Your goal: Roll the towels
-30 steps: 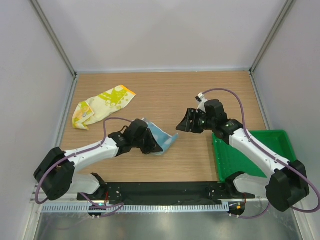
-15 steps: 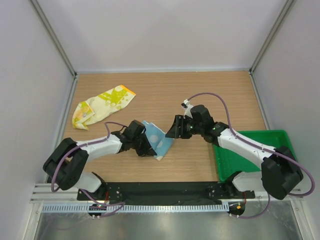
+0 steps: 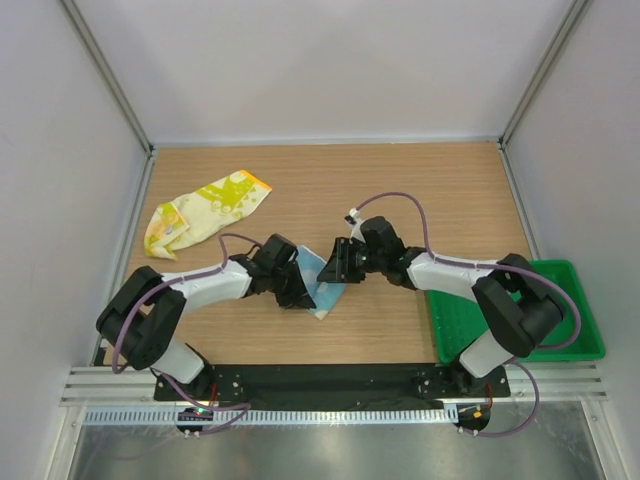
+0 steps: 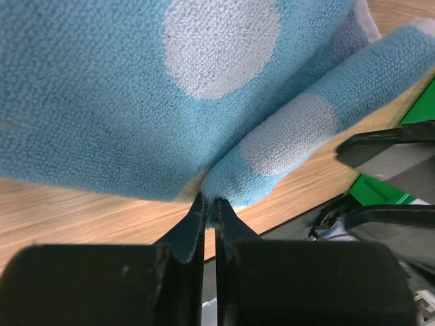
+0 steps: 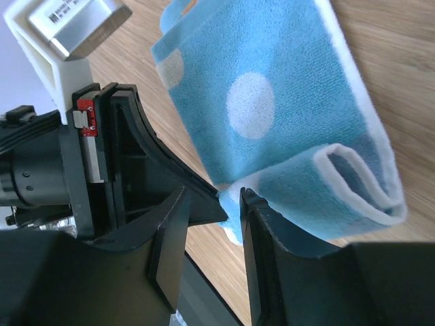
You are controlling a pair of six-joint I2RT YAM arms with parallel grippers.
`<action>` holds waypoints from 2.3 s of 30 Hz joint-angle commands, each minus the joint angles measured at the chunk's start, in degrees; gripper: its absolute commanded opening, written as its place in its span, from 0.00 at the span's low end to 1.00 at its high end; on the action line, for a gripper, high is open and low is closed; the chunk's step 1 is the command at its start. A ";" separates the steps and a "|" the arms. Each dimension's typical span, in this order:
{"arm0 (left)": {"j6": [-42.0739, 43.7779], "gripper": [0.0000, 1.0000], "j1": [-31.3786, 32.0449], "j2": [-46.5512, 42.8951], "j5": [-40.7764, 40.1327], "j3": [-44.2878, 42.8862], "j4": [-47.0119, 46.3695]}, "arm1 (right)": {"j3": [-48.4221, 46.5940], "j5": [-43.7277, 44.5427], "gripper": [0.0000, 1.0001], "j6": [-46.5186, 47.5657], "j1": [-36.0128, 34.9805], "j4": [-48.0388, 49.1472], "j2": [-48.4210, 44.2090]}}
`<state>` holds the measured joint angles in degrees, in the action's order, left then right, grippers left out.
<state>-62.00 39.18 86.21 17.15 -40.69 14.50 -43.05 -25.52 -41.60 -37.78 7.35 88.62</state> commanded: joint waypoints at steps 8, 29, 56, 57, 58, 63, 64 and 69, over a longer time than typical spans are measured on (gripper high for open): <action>3.90 0.00 -0.16 1.85 0.52 -2.29 2.81 | 0.77 0.73 0.42 2.67 0.51 6.00 6.21; 15.23 0.40 2.03 -8.69 -21.26 -8.34 22.40 | 0.51 0.91 0.41 3.81 2.01 4.51 8.85; 34.22 0.43 25.33 4.13 -33.50 -16.36 8.35 | -1.51 0.03 0.40 3.55 1.57 1.00 6.48; 34.22 0.43 25.33 4.48 -33.41 -16.27 8.26 | -1.51 0.12 0.41 3.55 1.66 0.91 6.48; 34.22 0.43 25.33 5.45 -33.49 -16.09 8.09 | -1.69 0.03 0.41 3.55 1.57 0.82 6.57; 33.09 0.43 25.33 7.65 -33.67 -14.25 8.08 | -2.04 0.21 0.40 3.72 1.57 0.29 6.92; 32.73 0.43 25.33 7.83 -34.45 -13.81 8.09 | -2.13 0.12 0.40 3.72 1.66 0.29 7.01; 32.03 0.47 25.33 7.74 -34.73 -11.44 7.56 | -2.39 0.20 0.40 4.25 1.66 -0.41 7.01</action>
<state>-29.52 64.40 93.91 -16.73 -53.93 22.59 -43.88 -26.74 -39.22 -36.12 8.40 96.99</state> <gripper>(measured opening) 0.462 0.403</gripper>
